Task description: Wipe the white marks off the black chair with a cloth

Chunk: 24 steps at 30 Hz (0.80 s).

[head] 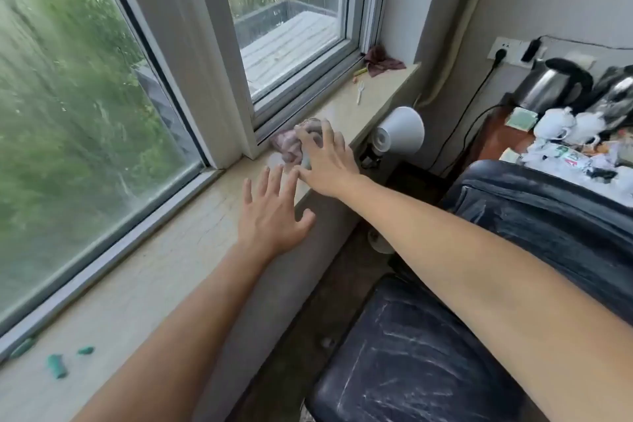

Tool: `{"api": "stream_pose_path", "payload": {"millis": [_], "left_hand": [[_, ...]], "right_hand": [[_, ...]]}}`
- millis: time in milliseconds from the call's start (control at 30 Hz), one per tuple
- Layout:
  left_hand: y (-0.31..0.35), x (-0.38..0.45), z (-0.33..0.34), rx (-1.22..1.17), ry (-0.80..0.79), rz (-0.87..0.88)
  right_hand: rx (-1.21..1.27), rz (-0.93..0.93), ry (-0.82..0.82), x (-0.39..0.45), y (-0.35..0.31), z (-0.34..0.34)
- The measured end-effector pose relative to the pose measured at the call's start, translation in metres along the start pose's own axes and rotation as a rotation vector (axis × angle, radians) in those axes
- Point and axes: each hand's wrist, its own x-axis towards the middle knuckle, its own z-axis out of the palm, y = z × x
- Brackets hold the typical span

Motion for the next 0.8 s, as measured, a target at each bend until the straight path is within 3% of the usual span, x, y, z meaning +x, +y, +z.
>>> {"api": "stream_pose_path", "payload": {"millis": [133,267,467,600,800], "left_hand": [[-0.011,0.027,0.009,-0.017,0.029,-0.011],[-0.003,0.042,0.023,-0.071,0.093,0.111],[0.043,0.024,0.052,-0.256,0.156,0.447],[0.096,-0.015,0.083,-0.316,0.062,0.586],[0.156,-0.089,0.163,-0.555,-0.223,0.481]], "right_hand": [[-0.059,0.057,-0.025,0.03,0.0,0.027],[-0.14,0.014,0.094,0.012,0.01,0.044],[0.244,0.139,0.189,-0.112,0.049,0.033],[0.329,0.283,0.238,-0.206,0.082,0.037],[0.375,0.487,0.322,-0.316,0.122,0.082]]}}
